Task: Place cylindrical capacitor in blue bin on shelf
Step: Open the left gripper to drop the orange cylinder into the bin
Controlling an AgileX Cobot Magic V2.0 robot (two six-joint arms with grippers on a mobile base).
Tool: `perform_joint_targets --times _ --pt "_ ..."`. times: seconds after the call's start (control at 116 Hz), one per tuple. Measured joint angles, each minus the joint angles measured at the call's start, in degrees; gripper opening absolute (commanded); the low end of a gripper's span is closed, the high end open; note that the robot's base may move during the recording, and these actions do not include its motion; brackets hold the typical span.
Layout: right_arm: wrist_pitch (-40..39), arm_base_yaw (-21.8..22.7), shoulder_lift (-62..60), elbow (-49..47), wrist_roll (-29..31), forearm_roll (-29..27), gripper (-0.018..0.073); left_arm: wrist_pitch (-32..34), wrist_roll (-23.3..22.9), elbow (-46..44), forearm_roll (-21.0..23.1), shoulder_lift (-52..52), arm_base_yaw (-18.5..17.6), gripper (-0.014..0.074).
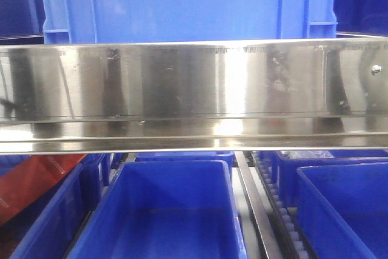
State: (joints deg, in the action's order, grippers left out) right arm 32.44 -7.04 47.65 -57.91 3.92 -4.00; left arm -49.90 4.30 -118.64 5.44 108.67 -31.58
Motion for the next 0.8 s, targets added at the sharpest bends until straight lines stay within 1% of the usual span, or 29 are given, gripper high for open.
perform_joint_targets --times 0.086,0.121,0.155,0.198,0.207,0.25,0.259,0.302,0.311,0.345,0.354,0.38,0.388,0.397,0.423,0.432,0.457,0.466,0.475,0.656,0.803 --pt "0.0 0.0 0.0 0.0 0.0 0.0 -0.0162 -3.09 0.0 -1.34 -0.48 -1.93 0.0 0.0592" --pt "0.0 0.0 0.0 0.0 0.0 0.0 -0.0162 -4.49 0.0 -1.76 -0.82 -3.0 0.0 0.0572" --pt "0.0 0.0 0.0 0.0 0.0 0.0 -0.0162 -5.9 0.0 -1.88 -1.36 -4.19 0.0 0.0533" --pt "0.0 0.0 0.0 0.0 0.0 0.0 -0.0162 -7.97 0.0 -2.12 -1.78 -5.61 0.0 0.0462" --pt "0.0 0.0 0.0 0.0 0.0 0.0 -0.0162 -7.97 0.0 -2.13 -1.91 -5.87 0.0 0.0433" --pt "0.0 0.0 0.0 0.0 0.0 0.0 -0.0162 -9.77 0.0 -2.13 -2.36 -7.31 0.0 0.0353" --pt "0.0 0.0 0.0 0.0 0.0 0.0 -0.0162 -9.77 0.0 -2.13 -2.38 -7.54 0.0 0.032" --pt "0.0 0.0 0.0 0.0 0.0 0.0 -0.0162 -11.84 0.0 -2.21 -2.84 -8.91 0.0 0.0233" --pt "0.0 0.0 0.0 0.0 0.0 0.0 -0.0162 -12.16 0.0 -2.21 -2.84 -9.15 0.0 0.0199" --pt "0.0 0.0 0.0 0.0 0.0 0.0 -0.0162 -13.32 0.0 -2.21 -2.97 -9.98 0.0 0.0132" --pt "0.0 0.0 0.0 0.0 0.0 0.0 -0.0162 -13.9 0.0 -2.21 -2.96 -10.39 0.0 0.0099" --pt "0.0 0.0 0.0 0.0 0.0 0.0 -0.0162 -14.66 0.0 -2.21 -3.08 -10.98 0.0 0.0054" --pt "0.0 0.0 0.0 0.0 0.0 0.0 -0.0162 -14.85 0.0 -2.21 -3.08 -11.38 0.0 0.0025" --pt "0.0 0.0 0.0 0.0 0.0 0.0 -0.0162 -15.23 0.0 -2.04 -3.08 -11.58 0.0 0.0025" --pt "0.0 0.0 0.0 0.0 0.0 0.0 -0.0162 -15.7 0.0 -1.9 -3.2 -12.41 0.0 -0.0039" --pt "0.0 0.0 0.0 0.0 0.0 0.0 -0.0162 -15.72 0.0 -1.74 -3.2 -12.41 0.0 -0.0039" --pt "0.0 0.0 0.0 0.0 0.0 0.0 -0.0162 -16.19 0.0 -1.26 -3.36 -13.48 0.0 -0.0094" --pt "0.0 0.0 0.0 0.0 0.0 0.0 -0.0162 -16.15 0.0 -1.1 -3.46 -13.49 0.0 -0.0094" --pt "0.0 0.0 0.0 0.0 0.0 0.0 -0.0162 -16.3 0.0 -0.59 -3.66 -14.15 0.0 -0.0113" --pt "0.0 -0.62 0.0 0.0 0.0 0.0 -0.0162 -16.58 0.08 6.62 -5.44 -20.39 0.0 -0.0111" --pt "-0.75 -2.7 0.0 -0.19 0.0 0.0 -0.0162 -13.13 -0.03 17.55 -5.85 -27.76 0.0 -0.0111"
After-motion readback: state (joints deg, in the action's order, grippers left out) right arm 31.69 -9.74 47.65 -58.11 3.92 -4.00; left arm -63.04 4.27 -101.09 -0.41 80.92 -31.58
